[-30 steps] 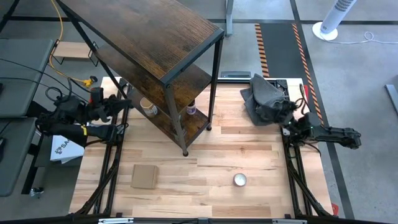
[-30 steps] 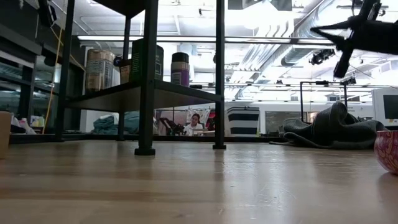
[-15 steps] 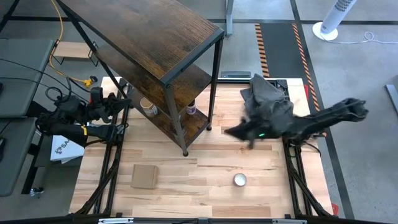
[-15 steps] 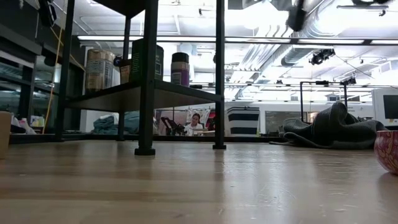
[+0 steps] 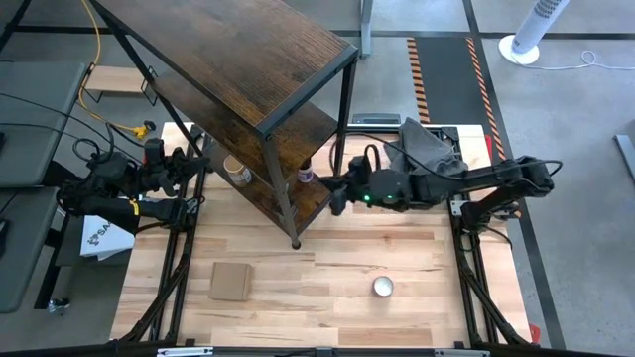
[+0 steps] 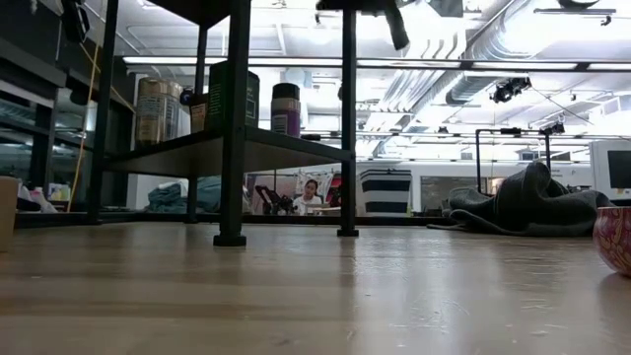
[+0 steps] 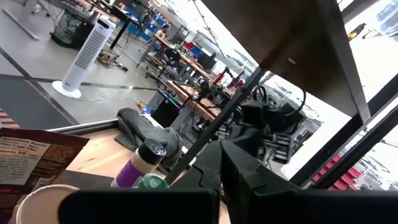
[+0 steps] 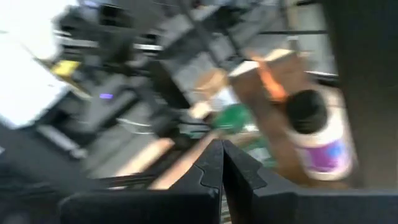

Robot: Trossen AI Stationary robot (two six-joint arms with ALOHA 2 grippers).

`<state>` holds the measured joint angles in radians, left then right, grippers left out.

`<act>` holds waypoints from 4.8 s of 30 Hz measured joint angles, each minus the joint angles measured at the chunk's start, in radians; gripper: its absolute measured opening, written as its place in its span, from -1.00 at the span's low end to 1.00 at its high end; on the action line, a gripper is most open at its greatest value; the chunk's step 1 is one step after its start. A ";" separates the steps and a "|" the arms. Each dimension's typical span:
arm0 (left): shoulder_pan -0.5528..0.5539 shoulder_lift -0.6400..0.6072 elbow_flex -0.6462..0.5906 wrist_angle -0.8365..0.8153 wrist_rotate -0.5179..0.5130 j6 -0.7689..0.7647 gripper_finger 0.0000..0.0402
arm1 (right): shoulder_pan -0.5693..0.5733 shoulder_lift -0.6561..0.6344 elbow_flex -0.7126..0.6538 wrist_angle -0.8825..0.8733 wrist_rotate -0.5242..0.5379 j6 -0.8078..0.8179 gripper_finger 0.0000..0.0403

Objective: Shelf spices
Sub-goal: Adjust the shelf, then remove the gold seasoning bottle from the shelf

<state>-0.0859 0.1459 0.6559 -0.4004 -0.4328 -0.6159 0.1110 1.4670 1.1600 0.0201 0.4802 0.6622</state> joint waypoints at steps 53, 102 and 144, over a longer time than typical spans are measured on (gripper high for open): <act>0.000 0.000 0.000 -0.071 -0.029 0.026 -1.00 | -0.449 -0.237 0.035 -0.392 -0.369 -0.390 -1.00; 0.000 0.000 0.000 -0.093 -0.083 0.045 -1.00 | -0.721 -0.225 0.035 -0.357 -0.582 -0.480 -1.00; 0.000 0.038 -0.013 -0.364 0.276 -0.120 -1.00 | -0.737 -0.423 0.034 -1.079 -0.709 -0.499 -1.00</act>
<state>-0.0855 0.1840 0.6433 -0.7645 -0.1571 -0.7360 -0.6257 1.0441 1.1942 -1.0593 -0.2288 0.1630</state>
